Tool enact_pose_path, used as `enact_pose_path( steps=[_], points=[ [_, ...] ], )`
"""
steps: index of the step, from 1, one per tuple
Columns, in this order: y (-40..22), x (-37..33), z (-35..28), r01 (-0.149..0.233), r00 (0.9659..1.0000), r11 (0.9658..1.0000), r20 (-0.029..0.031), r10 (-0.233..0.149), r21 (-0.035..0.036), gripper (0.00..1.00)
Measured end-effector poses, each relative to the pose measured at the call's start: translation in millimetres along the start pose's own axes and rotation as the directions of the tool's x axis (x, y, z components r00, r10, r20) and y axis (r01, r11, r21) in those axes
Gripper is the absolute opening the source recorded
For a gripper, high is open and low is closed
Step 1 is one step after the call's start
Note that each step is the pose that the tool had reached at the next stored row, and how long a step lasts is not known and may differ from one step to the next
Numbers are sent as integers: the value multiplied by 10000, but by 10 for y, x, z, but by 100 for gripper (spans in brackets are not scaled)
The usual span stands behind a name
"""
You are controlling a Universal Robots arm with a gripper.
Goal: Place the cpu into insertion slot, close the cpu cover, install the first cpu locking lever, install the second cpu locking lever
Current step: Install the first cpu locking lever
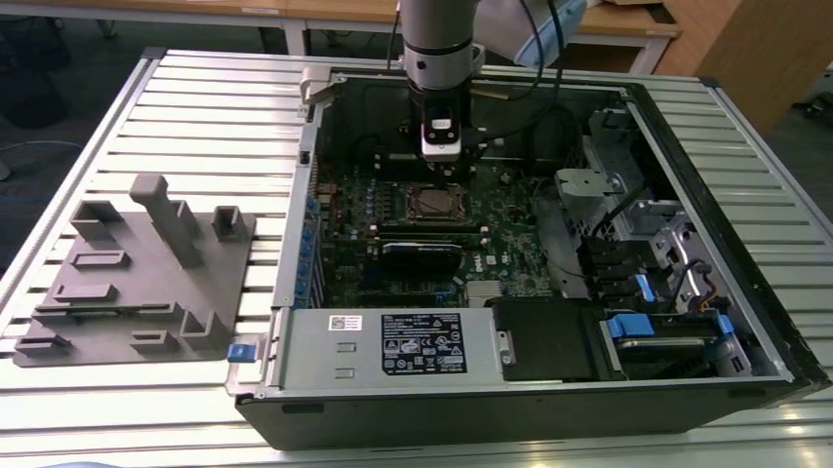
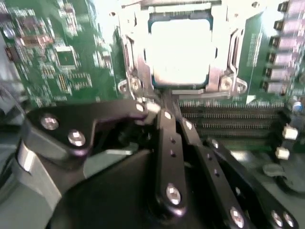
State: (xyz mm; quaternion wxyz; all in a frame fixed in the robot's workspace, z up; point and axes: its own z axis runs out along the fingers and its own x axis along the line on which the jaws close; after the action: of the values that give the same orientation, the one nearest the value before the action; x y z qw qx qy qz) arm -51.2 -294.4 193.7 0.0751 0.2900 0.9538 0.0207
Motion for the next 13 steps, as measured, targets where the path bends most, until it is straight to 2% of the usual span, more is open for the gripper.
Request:
enact_pose_path(
  steps=[5, 7, 9, 11, 12, 13],
  points=[
    [2, -1, -4, -1, 10000, 10000, 0, 1, -5, 11],
    [9, -5, -29, -5, 10000, 10000, 3, 5, -34, 11],
    [9, -12, -85, 0, 10000, 10000, 1, 0, -3, 11],
    [14, -20, -145, -1, 10000, 10000, 1, 1, -6, 11],
    [19, -28, -207, -1, 10000, 10000, 1, 1, -5, 11],
    [28, -42, -318, -1, 10000, 10000, 1, 1, -2, 11]
  ],
)
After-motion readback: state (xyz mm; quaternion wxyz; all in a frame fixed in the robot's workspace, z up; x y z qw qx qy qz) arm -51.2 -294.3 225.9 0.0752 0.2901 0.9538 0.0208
